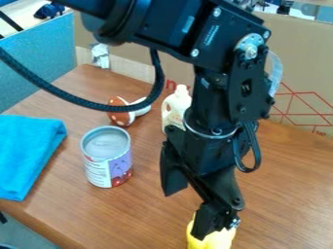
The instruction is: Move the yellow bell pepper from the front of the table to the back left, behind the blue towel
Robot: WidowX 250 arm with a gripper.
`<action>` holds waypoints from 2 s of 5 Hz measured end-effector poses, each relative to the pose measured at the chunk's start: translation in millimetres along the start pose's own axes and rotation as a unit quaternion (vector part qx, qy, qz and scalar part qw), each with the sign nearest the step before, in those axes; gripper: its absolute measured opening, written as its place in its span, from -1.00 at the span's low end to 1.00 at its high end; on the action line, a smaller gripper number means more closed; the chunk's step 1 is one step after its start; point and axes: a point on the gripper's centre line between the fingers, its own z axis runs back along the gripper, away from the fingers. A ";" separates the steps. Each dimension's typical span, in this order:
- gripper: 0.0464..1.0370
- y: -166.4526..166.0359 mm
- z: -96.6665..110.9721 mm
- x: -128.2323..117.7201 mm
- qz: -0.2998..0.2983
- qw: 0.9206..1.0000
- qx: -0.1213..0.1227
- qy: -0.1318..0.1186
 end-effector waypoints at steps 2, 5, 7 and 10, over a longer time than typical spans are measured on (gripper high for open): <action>0.93 -4.7 -10.8 8.6 -0.012 1.000 -0.002 0.010; -0.36 -11.0 -16.8 14.6 -0.018 1.000 -0.001 0.019; -0.89 -10.7 -16.7 12.5 -0.017 1.000 0.000 0.026; -0.90 17.7 -0.7 18.0 -0.012 0.999 -0.024 -0.027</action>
